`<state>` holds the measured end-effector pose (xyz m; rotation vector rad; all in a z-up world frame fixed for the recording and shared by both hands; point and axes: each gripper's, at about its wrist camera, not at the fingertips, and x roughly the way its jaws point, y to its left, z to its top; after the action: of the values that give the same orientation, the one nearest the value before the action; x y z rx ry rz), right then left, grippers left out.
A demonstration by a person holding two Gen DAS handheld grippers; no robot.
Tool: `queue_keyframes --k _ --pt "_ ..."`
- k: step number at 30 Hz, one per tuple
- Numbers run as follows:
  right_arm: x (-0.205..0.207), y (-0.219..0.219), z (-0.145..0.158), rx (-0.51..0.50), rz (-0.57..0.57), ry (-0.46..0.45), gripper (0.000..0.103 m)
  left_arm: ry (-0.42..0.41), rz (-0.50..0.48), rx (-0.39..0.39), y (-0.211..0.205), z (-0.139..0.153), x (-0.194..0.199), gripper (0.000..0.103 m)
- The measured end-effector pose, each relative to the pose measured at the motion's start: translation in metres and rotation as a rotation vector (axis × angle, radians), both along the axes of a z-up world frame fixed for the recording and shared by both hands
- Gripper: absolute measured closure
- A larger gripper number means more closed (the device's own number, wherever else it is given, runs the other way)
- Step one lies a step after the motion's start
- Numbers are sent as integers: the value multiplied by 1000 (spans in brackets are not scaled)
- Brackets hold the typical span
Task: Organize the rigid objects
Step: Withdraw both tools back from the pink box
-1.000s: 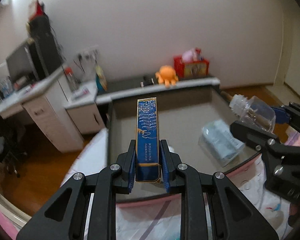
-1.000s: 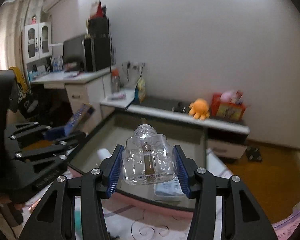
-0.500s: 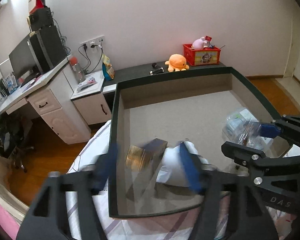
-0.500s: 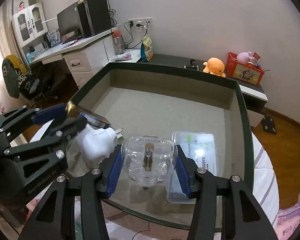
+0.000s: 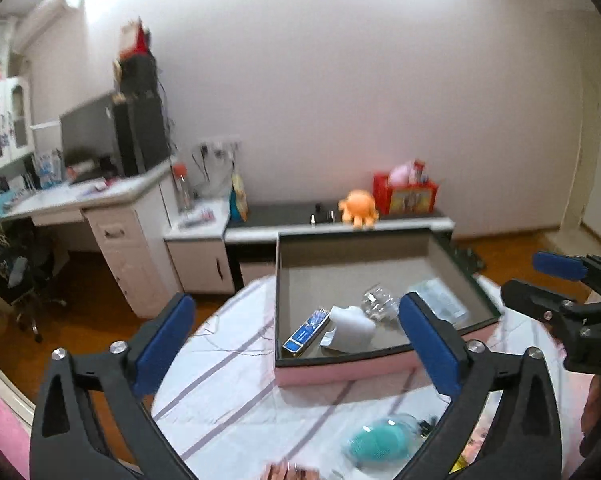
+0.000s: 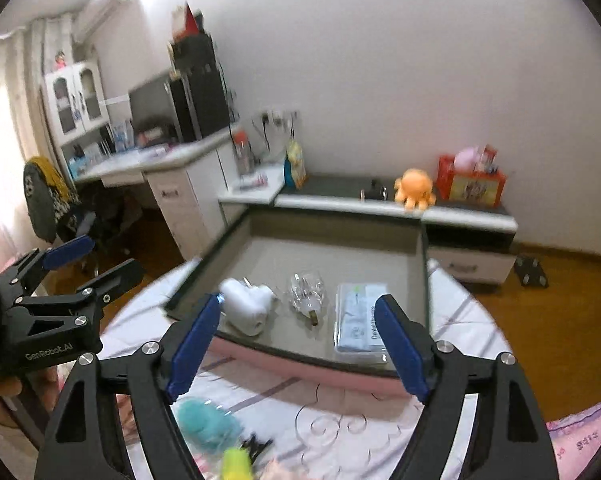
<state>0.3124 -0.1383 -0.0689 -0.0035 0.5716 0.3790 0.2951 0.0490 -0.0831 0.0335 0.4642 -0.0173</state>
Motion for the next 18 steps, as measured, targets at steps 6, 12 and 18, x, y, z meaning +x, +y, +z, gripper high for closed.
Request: queue_keyframes --k 6,12,18 --pt "-91 -7 30 7 -38 -172 17 -147 17 -21 -6 26 -94 0" --pt "-158 -10 35 -22 -101 -290 16 -218 23 18 -21 29 -161 0" --pt "-212 -18 32 -22 -183 -370 16 -222 -3 49 -33 21 -204 0"
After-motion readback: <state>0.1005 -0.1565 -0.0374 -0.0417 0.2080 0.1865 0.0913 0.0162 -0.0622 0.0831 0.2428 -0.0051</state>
